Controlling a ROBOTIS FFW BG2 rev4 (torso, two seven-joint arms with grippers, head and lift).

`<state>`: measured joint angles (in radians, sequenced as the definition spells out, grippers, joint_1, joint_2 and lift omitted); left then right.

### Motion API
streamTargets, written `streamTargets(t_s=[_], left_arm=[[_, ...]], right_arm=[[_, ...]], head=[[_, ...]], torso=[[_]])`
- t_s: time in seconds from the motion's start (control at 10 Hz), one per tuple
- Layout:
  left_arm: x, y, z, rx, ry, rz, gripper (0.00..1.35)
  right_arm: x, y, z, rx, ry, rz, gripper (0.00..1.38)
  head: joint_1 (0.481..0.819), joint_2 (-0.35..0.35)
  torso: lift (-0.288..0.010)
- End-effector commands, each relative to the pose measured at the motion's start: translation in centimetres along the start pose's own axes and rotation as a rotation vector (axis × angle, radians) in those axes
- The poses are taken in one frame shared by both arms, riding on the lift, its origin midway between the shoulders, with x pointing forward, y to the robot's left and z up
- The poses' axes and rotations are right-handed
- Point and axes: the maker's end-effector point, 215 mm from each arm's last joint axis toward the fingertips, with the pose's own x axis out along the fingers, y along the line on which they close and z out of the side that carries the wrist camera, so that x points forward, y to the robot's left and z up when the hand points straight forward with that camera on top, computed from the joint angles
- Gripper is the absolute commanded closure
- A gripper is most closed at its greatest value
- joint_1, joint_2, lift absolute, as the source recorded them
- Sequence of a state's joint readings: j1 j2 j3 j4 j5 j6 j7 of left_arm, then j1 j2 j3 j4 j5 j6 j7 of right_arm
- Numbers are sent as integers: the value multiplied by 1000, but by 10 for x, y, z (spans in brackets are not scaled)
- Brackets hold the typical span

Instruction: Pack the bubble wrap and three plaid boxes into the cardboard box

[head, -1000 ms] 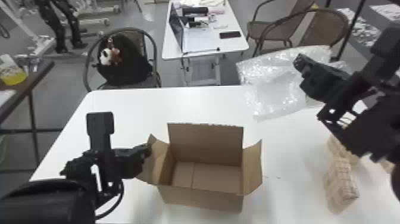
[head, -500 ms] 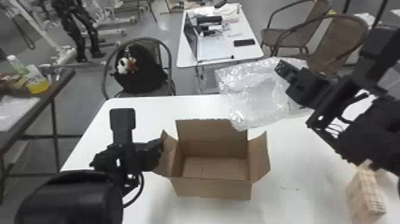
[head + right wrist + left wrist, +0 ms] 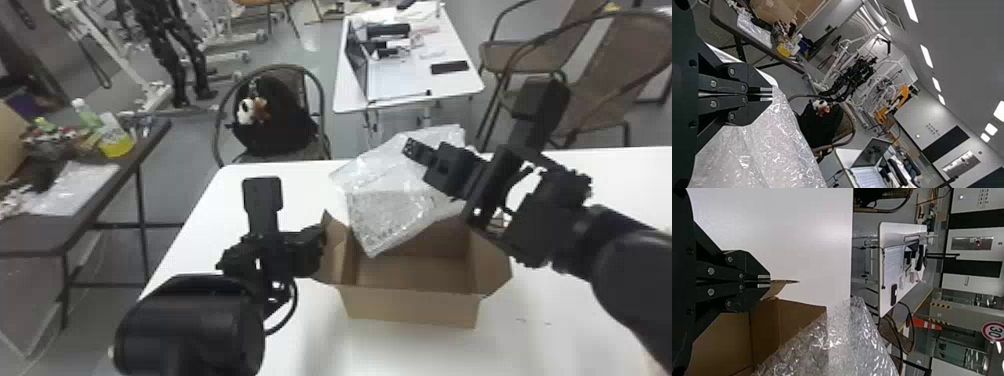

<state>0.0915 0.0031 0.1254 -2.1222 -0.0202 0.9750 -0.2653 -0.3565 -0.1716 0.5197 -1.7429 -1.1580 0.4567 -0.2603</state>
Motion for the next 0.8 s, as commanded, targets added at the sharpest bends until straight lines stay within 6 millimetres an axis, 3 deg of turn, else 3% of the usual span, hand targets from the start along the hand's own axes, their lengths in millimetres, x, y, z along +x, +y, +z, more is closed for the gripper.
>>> streamTargets(t_s=[0.0,0.1,0.2,0.5,0.7], left_arm=[[2,-5,2,-3,-6,-6,1216],[2,-5,2,-1,-6,-3,1216],[2,-4,0,0,-2,3,1216],[0,0,-5,-9,-1,20,1216],[0,-1,-12,-10,9,28,1216]], right_arm=[[1,23,-3,39,19,44,1124],[-5,34,-2,100,22,75,1124],[-13,28,-1,155,12,69,1124],[-29,-19,-26,370,34,-33,1124],[-39,-64,-36,416,16,-150,1124]], head=[[661,315],[656,326],[654,330],[675,323],[695,306]], torso=[[-92],[-92],[-92],[-92],[-92]])
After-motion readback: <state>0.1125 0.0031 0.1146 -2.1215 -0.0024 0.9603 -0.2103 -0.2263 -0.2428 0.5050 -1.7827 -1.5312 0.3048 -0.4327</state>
